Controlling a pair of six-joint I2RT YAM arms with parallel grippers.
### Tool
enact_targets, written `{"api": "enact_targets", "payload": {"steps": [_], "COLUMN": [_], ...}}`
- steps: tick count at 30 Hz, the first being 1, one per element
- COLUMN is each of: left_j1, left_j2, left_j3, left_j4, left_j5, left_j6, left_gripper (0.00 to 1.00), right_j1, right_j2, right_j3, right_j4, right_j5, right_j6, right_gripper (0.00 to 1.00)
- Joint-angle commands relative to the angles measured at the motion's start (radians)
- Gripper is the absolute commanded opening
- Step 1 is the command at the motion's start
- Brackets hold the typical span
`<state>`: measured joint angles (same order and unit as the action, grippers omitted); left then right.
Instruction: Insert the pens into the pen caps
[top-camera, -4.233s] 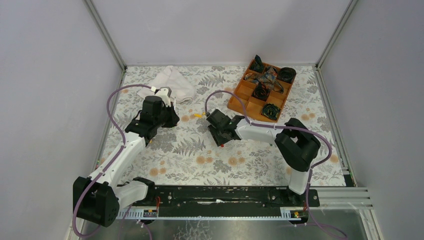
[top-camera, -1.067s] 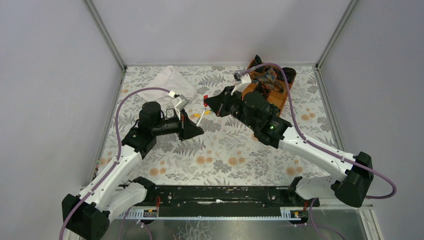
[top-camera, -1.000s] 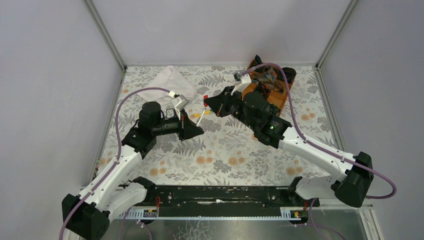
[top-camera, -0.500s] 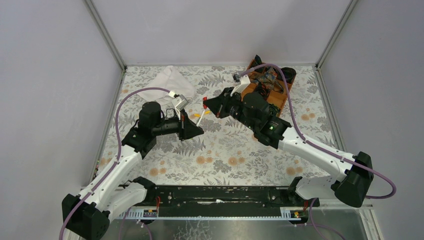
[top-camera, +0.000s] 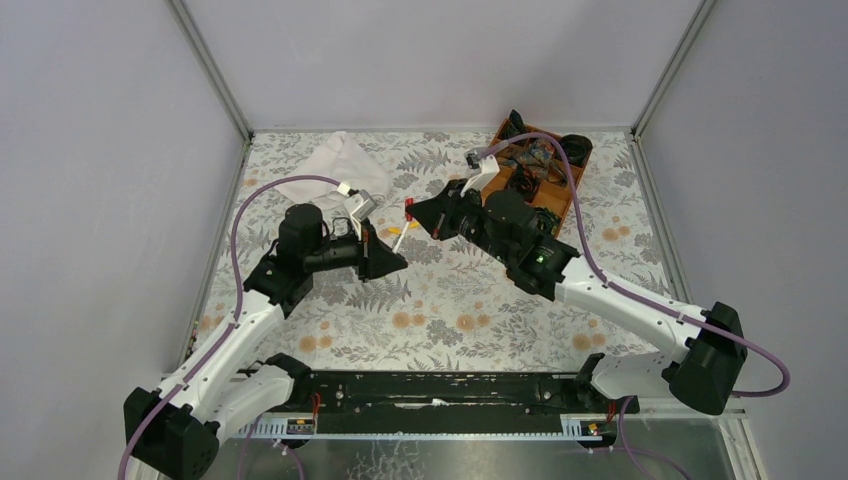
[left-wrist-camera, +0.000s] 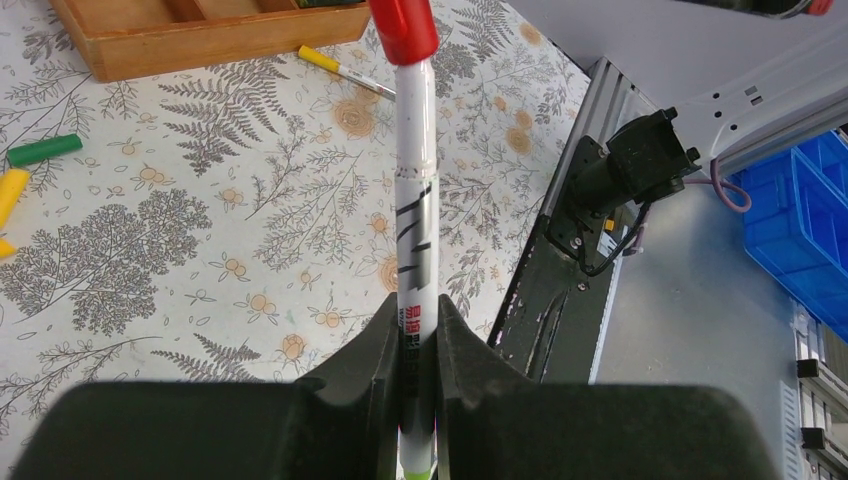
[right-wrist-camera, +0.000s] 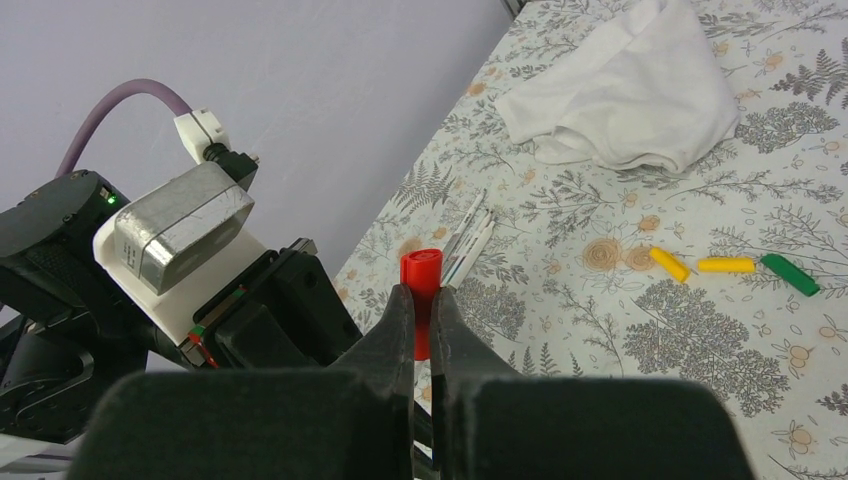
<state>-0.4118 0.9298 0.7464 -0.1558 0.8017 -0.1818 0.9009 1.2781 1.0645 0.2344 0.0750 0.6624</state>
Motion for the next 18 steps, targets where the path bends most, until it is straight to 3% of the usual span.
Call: {"api": "enact_targets", "payload": {"steps": [1,18], "left_j1": [-0.004,-0.003], "left_j2": [-0.021,-0.031], "left_j3": [-0.005,-0.008], "left_j4": [0.055,0.055], "left_j5": [-0.017,-0.049], "left_j6": [0.018,0.018], "left_gripper": [0.0,0.0], "right_j1": [-0.005,0.089], "right_j2": [-0.025,-0.061], "right_j3": [-0.028,-0.213], "right_j4": [0.075,0.26], "right_j5": [-0.021,0.069], "right_j6": [0.031,0.117], "right_gripper": [0.0,0.0]}}
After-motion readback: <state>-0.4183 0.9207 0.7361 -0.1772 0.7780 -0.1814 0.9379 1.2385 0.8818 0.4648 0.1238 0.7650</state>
